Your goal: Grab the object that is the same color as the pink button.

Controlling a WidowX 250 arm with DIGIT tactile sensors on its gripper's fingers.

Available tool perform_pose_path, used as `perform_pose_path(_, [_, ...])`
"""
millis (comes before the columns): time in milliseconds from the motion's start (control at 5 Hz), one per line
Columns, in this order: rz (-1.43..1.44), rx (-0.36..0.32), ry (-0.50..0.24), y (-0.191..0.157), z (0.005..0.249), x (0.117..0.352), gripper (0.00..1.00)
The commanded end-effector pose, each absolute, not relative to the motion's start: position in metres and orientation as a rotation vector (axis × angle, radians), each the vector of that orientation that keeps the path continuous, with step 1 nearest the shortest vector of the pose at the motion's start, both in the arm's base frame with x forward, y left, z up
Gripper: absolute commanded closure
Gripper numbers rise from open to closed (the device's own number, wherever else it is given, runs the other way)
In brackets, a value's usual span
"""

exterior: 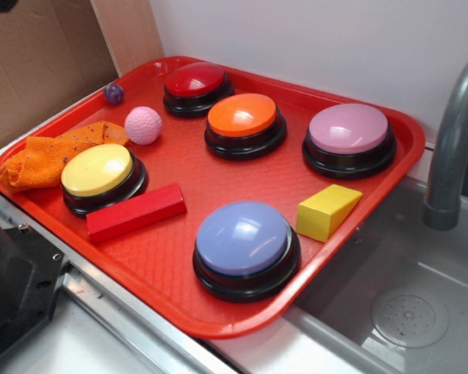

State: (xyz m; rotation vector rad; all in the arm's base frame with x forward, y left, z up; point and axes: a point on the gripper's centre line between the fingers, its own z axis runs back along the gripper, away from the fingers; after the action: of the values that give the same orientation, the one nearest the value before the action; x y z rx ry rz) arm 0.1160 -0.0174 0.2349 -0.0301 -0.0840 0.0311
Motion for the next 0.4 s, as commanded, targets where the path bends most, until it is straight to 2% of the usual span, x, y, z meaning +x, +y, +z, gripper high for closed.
perform_pose_path(0, [0.031,-0.030,-0.084,-0.017,0.235,0.116,0.00])
perform_pose_path(200, [0.059,0.000,-0.124,-0.006,0.218,0.134,0.00])
